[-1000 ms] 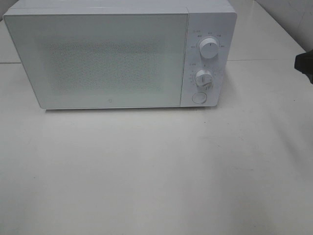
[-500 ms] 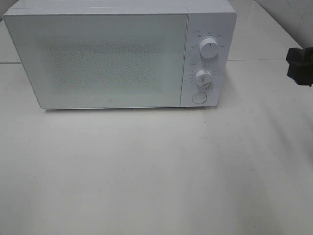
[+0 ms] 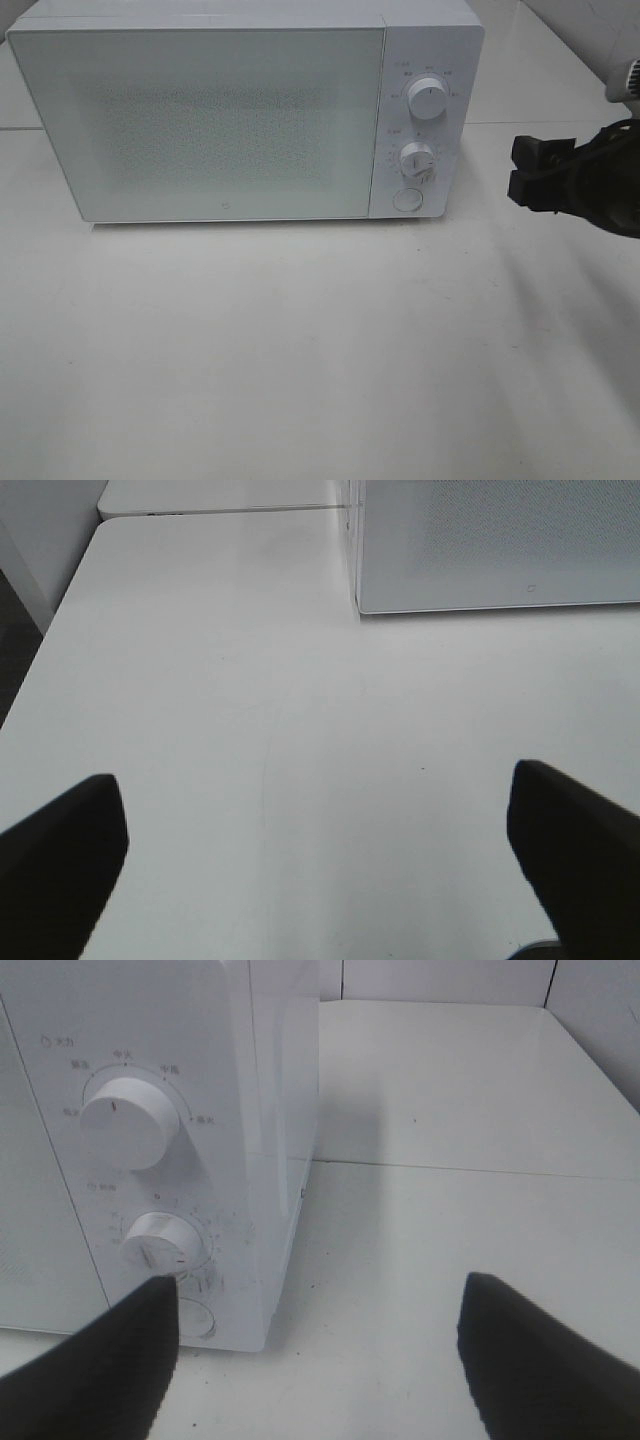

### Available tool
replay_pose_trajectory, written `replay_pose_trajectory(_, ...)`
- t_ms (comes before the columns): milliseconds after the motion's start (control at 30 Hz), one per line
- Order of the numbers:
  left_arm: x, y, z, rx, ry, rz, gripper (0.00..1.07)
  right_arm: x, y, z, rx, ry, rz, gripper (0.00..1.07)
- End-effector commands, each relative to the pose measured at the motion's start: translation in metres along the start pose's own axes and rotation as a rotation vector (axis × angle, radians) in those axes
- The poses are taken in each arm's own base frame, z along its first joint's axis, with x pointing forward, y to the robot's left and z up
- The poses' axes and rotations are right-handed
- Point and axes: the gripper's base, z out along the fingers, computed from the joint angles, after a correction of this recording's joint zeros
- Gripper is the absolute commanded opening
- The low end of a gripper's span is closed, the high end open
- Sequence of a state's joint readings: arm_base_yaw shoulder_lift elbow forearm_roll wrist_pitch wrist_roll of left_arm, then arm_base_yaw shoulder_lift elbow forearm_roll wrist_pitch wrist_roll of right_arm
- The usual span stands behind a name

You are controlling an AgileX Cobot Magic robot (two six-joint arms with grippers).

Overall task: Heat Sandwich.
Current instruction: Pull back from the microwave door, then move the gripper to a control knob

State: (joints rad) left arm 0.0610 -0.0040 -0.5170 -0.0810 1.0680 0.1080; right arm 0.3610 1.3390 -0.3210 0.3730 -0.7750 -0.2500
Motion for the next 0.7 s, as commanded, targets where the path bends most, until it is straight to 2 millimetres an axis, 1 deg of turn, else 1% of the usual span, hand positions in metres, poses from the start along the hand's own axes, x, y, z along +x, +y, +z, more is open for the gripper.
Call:
replay_pose_trajectory(33,0.002,-0.001,-0.003,0.009,-0.021,-0.003,0.98,0.004,0.010,0.004,0.018,-0.018,-0.009,0.75)
replay_pose_trajectory(100,0.002,-0.001,-0.003,0.009,-0.021,-0.003,0.98,0.007,0.016,0.005,0.011,-0.015,-0.012,0.75)
replay_pose_trajectory(133,0.002,-0.001,-0.003,0.009,-0.021,-0.003,0.98,0.007,0.016,0.005,0.011,-0.015,-0.012,0.75)
replay_pose_trajectory(233,0.002,-0.001,-0.003,0.009,-0.021,-0.003,0.98,0.013,0.028,0.006,0.016,-0.016,-0.009,0.75)
replay_pose_trajectory(300,0.002,-0.001,-0.003,0.009,-0.021,-0.003,0.98,0.015,0.030,0.006,0.023,-0.019,-0.004,0.75)
replay_pose_trajectory(433,0.002,-0.001,-0.003,0.009,-0.021,-0.003,0.98,0.022,0.043,0.005,0.040,-0.031,-0.001,0.75)
replay_pose_trajectory(467,0.002,-0.001,-0.003,0.009,-0.021,-0.003,0.98,0.022,0.043,0.005,0.040,-0.031,-0.001,0.75)
replay_pose_trajectory(567,0.002,-0.001,-0.003,0.009,-0.021,-0.003,0.98,0.030,0.053,0.003,0.051,-0.021,-0.034,0.75)
replay_pose_trajectory(600,0.002,-0.001,-0.003,0.009,-0.021,-0.003,0.98,0.030,0.053,0.003,0.051,-0.021,-0.034,0.75)
replay_pose_trajectory(700,0.002,-0.001,-0.003,0.009,-0.021,-0.003,0.98,0.035,0.063,0.004,0.047,-0.004,-0.035,0.75)
